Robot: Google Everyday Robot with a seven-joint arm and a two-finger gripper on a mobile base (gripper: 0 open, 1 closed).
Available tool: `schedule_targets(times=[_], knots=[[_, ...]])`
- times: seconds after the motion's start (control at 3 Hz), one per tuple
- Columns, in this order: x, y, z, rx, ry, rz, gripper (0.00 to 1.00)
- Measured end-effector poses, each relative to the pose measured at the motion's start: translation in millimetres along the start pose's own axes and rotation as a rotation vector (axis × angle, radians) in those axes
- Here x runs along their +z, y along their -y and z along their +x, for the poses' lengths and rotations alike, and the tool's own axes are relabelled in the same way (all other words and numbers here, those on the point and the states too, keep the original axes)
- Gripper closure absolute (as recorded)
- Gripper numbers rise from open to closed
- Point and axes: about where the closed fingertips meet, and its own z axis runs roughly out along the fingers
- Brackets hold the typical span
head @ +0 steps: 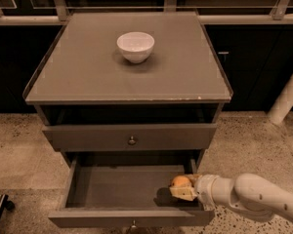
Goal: Place orange into middle drawer
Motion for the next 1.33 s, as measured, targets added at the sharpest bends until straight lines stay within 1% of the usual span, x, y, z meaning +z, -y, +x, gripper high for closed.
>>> schedule_targets(times=[0.33, 0.67, 1.0, 1.33], knots=[[46, -4, 32, 0.035, -0.064, -0.035, 1.0], [81, -7, 47, 0.031, -0.106, -0.05, 1.0], [86, -9, 47, 0.028, -0.11, -0.056, 0.83], [86, -9, 47, 0.028, -0.11, -0.056, 0.59]])
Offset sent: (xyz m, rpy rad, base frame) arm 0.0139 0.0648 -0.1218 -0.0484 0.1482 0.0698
